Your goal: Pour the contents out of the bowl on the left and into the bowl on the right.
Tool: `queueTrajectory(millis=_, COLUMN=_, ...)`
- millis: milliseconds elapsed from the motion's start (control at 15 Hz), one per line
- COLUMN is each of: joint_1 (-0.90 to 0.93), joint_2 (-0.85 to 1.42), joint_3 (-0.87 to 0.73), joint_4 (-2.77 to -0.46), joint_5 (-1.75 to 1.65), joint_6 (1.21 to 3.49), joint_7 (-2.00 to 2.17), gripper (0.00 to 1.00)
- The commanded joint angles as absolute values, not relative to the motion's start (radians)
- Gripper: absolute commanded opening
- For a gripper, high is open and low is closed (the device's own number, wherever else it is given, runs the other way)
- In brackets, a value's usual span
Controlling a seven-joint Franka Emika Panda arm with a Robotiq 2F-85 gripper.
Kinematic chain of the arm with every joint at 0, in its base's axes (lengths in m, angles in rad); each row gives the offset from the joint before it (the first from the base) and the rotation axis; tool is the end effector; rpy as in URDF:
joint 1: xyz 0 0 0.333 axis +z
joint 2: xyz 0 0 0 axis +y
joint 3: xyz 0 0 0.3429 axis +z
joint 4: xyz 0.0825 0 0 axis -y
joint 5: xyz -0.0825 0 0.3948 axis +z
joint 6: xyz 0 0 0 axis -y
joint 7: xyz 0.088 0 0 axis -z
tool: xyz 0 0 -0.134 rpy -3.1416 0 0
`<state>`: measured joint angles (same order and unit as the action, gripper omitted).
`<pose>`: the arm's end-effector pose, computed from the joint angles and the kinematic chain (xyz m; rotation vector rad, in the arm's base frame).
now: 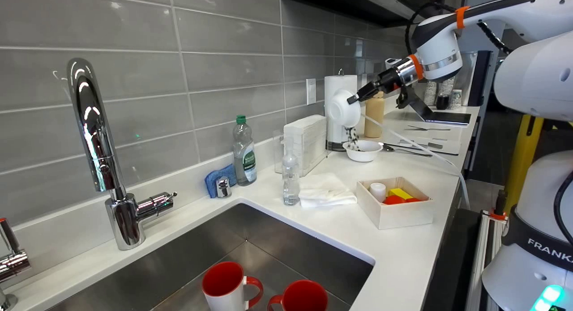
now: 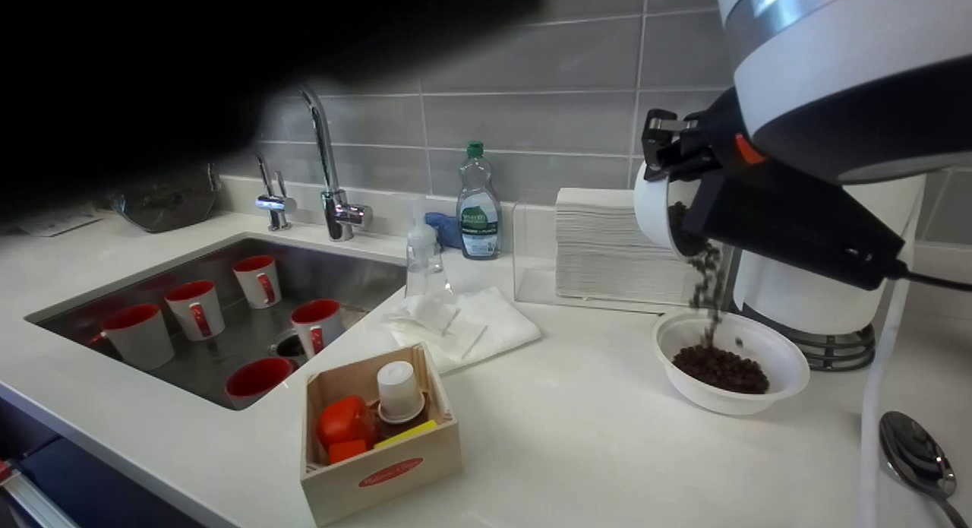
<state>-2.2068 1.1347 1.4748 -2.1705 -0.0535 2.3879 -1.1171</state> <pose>0.4010 -0.4116 0.3144 -2.2812 -0.3287 -1.1888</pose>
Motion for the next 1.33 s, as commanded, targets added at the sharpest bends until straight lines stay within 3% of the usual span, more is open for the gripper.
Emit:
queueTrajectory(millis=0, joint_1=-2.201, joint_2=1.163, joint_3=1.477, joint_4=-2.134, joint_5=-0.003, joint_6=2.321, joint_7=-1.159, gripper=0.0)
queueTrajectory(millis=1267, joint_1=-2.187, joint_2=1.154, joint_3=1.448, joint_4=-2.042, joint_5=0.147, joint_6=2.124, joint_7=-1.216, gripper=0.0)
